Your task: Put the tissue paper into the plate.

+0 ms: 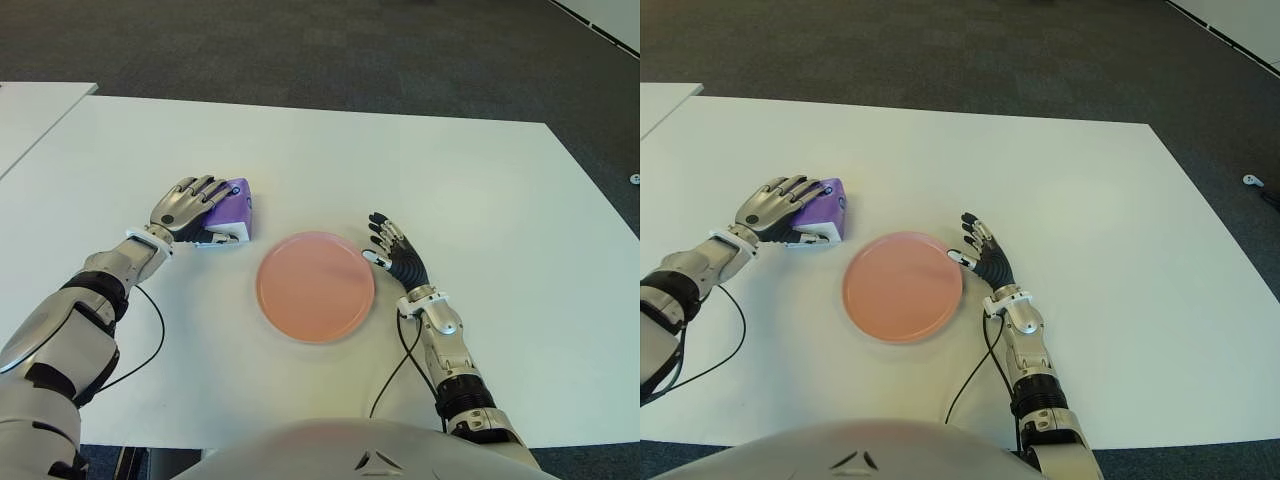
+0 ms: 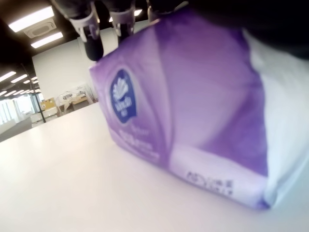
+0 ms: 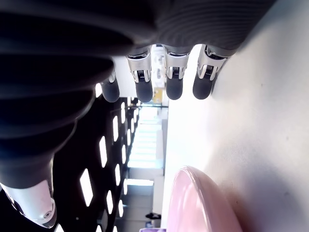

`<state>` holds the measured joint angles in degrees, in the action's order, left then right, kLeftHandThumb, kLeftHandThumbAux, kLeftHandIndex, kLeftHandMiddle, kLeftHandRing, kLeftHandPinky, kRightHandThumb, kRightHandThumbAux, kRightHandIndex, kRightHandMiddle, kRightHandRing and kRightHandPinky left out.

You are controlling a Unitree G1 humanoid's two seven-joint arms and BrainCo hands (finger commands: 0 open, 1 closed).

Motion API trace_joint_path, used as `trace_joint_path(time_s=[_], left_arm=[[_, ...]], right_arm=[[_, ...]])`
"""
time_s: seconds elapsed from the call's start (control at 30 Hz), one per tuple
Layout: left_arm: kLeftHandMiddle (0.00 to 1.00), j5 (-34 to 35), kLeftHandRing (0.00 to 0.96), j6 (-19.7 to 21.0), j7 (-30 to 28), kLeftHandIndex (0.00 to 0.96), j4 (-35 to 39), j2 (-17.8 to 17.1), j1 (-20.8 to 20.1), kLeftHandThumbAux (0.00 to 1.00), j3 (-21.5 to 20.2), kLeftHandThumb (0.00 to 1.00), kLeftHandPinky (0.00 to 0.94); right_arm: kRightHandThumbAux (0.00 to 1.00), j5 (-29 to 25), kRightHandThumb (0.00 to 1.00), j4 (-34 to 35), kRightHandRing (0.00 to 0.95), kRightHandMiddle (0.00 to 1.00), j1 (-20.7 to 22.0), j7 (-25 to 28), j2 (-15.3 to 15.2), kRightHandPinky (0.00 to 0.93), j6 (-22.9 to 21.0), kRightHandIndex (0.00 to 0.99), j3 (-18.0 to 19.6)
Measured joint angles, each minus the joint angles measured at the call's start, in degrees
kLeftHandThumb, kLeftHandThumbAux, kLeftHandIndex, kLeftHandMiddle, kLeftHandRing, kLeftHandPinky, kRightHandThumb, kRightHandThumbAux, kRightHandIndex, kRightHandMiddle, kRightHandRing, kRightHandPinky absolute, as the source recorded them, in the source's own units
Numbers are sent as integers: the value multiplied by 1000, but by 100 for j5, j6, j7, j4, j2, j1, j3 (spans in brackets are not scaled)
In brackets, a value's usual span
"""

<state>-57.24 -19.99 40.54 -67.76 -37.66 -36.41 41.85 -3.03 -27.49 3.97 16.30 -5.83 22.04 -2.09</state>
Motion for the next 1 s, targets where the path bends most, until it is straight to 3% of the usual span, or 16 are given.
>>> trace_joint_path(time_s=[0.53, 1.0], left_arm=[[0, -192, 0, 1093, 980, 0, -440, 302, -104, 160, 693, 370, 0], [0, -192, 0, 1256, 1080, 0, -626, 371, -255, 197, 983, 472, 0]], right_arm=[[670, -2, 1, 132, 0, 0, -104, 0, -2, 0, -36, 0, -9], [673, -35, 3, 276, 0, 0, -223, 12, -6, 0, -78, 0, -15]])
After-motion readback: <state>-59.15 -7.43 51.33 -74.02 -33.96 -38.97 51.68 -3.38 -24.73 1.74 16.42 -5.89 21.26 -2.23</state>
